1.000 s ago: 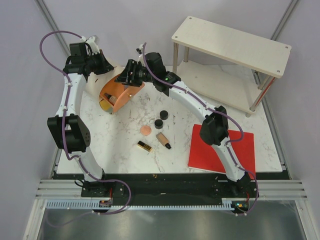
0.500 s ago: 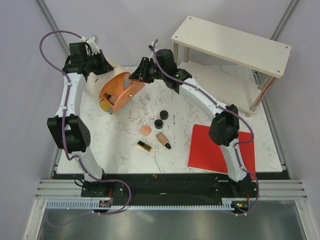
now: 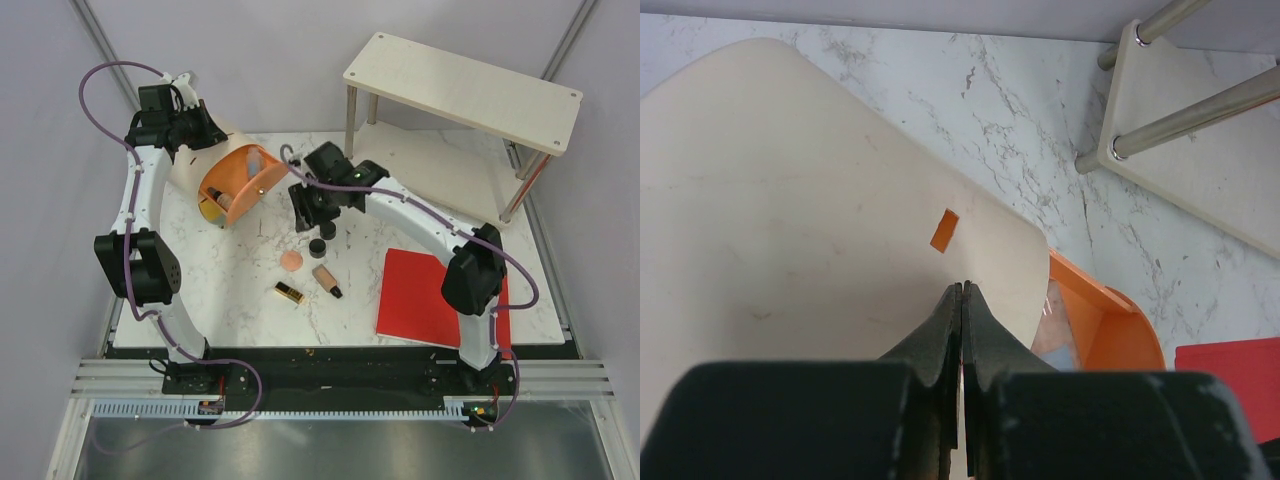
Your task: Organize the makeup
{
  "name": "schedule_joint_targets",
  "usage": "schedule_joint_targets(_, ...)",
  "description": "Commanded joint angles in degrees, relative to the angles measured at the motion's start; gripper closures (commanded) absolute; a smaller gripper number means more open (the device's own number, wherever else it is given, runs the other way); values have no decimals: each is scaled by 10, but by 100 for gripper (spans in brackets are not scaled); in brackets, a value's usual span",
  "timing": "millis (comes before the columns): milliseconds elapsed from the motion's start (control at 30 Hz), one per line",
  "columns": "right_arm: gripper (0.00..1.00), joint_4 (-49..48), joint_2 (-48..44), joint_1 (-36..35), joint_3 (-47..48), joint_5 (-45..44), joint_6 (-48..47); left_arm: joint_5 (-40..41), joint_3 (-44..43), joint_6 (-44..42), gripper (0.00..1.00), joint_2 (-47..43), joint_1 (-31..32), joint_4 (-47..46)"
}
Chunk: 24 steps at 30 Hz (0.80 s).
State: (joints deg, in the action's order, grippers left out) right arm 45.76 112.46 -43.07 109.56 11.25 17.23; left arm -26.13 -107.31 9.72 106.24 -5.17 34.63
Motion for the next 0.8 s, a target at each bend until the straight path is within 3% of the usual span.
schedule_joint_targets(0, 45, 68, -21, -42, -63, -61, -85, 17, 21, 3, 97, 28, -5, 99)
schedule_joint_targets(533, 39, 16, 57, -76, -152, -108, -108, 17, 29, -2, 97, 30, -5, 99)
schedule_joint_targets(700, 42, -5, 80, -76, -168, -100, -99, 18, 29, -3, 97, 30, -5, 99)
schedule_joint_targets(767, 48, -6, 86, -76, -169, -102, -99, 18, 29, -3, 97, 30, -6, 100)
